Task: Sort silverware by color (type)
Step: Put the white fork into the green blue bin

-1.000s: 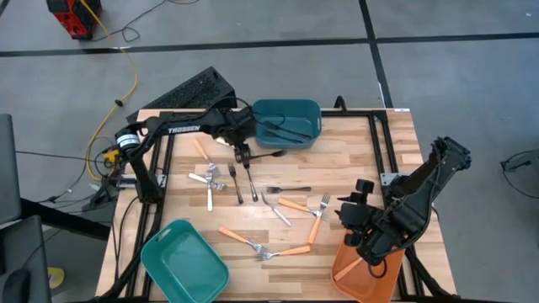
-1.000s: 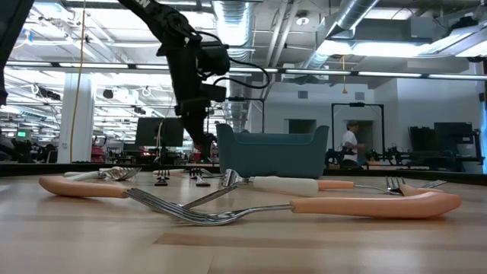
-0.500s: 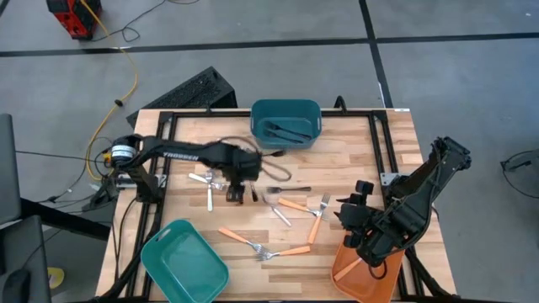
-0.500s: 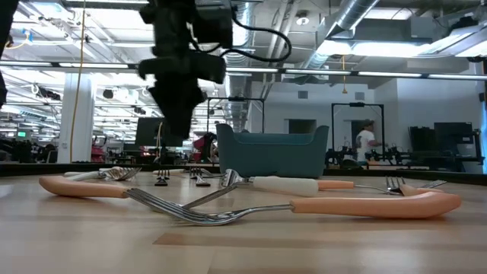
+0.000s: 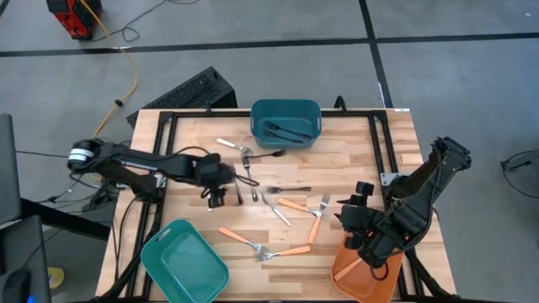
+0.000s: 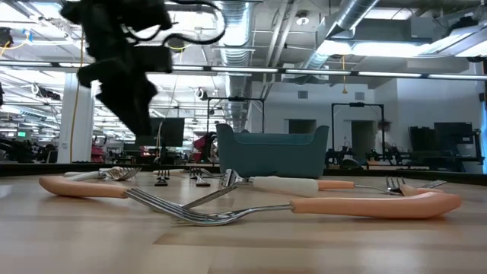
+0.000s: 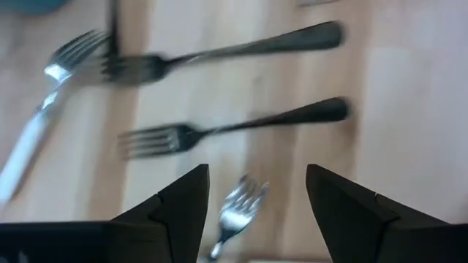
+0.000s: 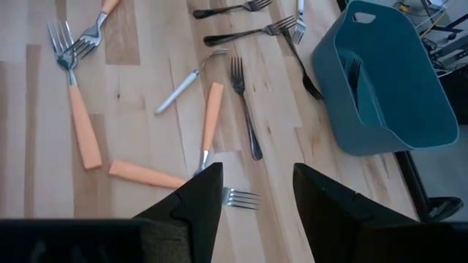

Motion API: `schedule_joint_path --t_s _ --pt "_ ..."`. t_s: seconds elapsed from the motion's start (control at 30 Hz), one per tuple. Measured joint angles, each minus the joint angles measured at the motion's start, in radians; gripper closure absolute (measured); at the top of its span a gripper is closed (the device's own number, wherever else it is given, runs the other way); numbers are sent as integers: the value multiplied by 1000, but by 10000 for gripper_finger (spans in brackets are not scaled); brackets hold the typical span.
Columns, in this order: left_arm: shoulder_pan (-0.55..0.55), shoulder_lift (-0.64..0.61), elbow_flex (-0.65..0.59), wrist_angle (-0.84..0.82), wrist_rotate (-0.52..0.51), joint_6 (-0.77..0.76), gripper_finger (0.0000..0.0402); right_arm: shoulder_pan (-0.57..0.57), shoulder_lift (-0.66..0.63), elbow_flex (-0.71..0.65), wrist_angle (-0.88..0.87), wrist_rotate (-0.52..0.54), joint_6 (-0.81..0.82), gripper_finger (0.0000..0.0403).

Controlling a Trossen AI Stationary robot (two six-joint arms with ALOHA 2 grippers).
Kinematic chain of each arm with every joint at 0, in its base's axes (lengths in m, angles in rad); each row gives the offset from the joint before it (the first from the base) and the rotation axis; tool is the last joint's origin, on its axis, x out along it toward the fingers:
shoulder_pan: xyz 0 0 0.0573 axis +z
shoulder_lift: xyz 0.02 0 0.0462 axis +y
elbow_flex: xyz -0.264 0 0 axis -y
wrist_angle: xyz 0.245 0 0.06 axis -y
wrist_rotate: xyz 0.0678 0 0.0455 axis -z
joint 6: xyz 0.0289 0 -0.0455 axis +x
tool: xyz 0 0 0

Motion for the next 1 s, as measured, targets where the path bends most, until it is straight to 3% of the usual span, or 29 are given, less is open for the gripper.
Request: schedule_joint_path --t_s 0.2,0.43,0.6,0.73,1.0 --pt "-5 -64 -69 -67 -92 -197 187 0 0 0 12 0 0 210" --pt "-48 -61 -70 -108 -5 -695 187 -1 0 0 34 0 1 210" --pt "-121 -60 -70 -179 -107 -932 187 -1 0 0 34 0 2 210" --pt "-148 -60 -70 -222 -192 -1058 187 0 0 0 34 0 3 210" --pt "-191 -60 -96 -204 -196 -1201 187 0 0 0 34 0 3 210"
